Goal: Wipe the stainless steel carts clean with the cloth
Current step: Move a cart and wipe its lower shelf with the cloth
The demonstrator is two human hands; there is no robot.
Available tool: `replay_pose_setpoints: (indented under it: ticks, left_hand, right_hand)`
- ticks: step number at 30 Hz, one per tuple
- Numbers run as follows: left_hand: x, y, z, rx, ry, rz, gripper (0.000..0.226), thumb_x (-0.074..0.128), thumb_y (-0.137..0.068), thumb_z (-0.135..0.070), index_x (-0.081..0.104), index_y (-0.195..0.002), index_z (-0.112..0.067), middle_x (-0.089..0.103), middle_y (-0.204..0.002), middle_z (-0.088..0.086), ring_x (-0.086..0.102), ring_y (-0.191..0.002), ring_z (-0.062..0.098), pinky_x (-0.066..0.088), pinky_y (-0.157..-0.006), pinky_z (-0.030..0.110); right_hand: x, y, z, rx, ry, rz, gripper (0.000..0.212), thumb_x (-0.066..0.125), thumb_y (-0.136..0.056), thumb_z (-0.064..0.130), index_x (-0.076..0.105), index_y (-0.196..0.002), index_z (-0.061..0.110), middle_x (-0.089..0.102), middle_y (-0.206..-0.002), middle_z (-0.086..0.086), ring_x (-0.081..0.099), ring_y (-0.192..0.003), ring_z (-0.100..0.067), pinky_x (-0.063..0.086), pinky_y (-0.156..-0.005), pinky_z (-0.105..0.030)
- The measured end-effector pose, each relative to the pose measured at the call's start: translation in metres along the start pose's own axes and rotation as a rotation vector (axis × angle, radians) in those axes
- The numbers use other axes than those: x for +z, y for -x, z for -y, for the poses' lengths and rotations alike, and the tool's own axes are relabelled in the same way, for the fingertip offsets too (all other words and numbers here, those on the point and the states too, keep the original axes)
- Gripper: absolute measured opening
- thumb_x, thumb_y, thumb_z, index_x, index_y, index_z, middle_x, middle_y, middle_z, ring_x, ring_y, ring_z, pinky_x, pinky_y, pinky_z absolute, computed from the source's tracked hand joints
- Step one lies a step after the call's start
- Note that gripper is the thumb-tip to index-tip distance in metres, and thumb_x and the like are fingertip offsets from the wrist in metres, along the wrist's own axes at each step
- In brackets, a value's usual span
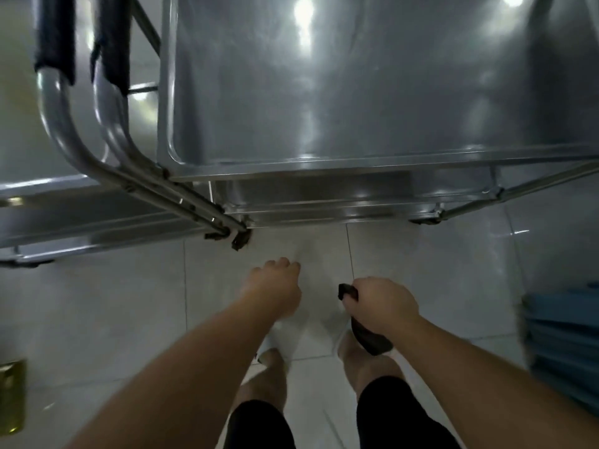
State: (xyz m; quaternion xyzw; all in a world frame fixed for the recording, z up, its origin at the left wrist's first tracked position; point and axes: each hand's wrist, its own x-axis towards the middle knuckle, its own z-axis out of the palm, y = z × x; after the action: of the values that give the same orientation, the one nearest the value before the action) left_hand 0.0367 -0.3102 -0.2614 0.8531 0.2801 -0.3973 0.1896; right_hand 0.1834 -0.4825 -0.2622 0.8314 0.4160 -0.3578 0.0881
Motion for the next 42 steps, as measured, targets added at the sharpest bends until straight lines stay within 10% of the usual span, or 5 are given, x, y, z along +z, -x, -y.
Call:
replay_pose_setpoints:
  ticks: [12,22,26,31,42]
  left_hand:
    - [-0.105,0.145,-0.031,0.119,0.128,-0.15,0.052,0.04,-0.106,-0.024,0.04,-0.158,-0.021,0.051,-0.155,0.007,0.054,-0.135,0.033,0.046,-0.094,0.045]
    - [-0.145,0.184,-0.061,0.197,0.029,-0.234,0.055,0.044,-0.103,-0.034,0.042,-0.155,-0.019,0.047,-0.159,0.007,0.052,-0.14,0.033,0.047,-0.11,0.05]
    - [-0.162,0.185,-0.108,0.269,-0.032,-0.243,0.05,0.045,-0.101,-0.035,0.047,-0.149,-0.02,0.053,-0.151,0.006,0.055,-0.133,0.032,0.049,-0.104,0.046]
    - [-0.178,0.176,-0.194,0.39,-0.153,-0.227,0.047,0.046,-0.103,-0.036,0.048,-0.147,-0.02,0.057,-0.145,0.007,0.058,-0.129,0.032,0.051,-0.104,0.047]
    - [-0.193,0.156,-0.469,0.587,-0.299,-0.232,0.038,0.047,-0.102,-0.037,0.054,-0.136,-0.023,0.058,-0.144,0.009,0.06,-0.127,0.036,0.052,-0.103,0.049]
  right_hand:
    - [-0.151,0.13,0.053,-0.043,0.399,0.106,0.031,0.045,-0.103,0.04,0.066,-0.108,0.017,0.066,-0.098,-0.004,0.066,-0.089,-0.025,0.049,-0.071,-0.035]
    - [-0.202,0.205,0.047,0.155,0.08,-0.153,0.031,0.049,-0.099,0.045,0.054,-0.082,0.02,0.06,-0.083,-0.002,0.063,-0.078,-0.025,0.046,-0.064,-0.032]
    - [-0.212,0.233,0.004,0.266,-0.041,-0.233,0.042,0.042,-0.102,0.054,0.053,-0.08,0.02,0.062,-0.086,-0.002,0.064,-0.079,-0.025,0.054,-0.073,-0.035]
    - [-0.2,0.264,-0.072,0.399,-0.247,-0.213,0.041,0.044,-0.102,0.048,0.067,-0.124,0.022,0.069,-0.121,-0.004,0.066,-0.102,-0.026,0.057,-0.09,-0.039]
    - [-0.181,0.358,-0.329,0.679,-0.361,-0.302,0.035,0.044,-0.103,0.053,0.059,-0.102,0.021,0.063,-0.093,0.001,0.064,-0.087,-0.021,0.054,-0.075,-0.033]
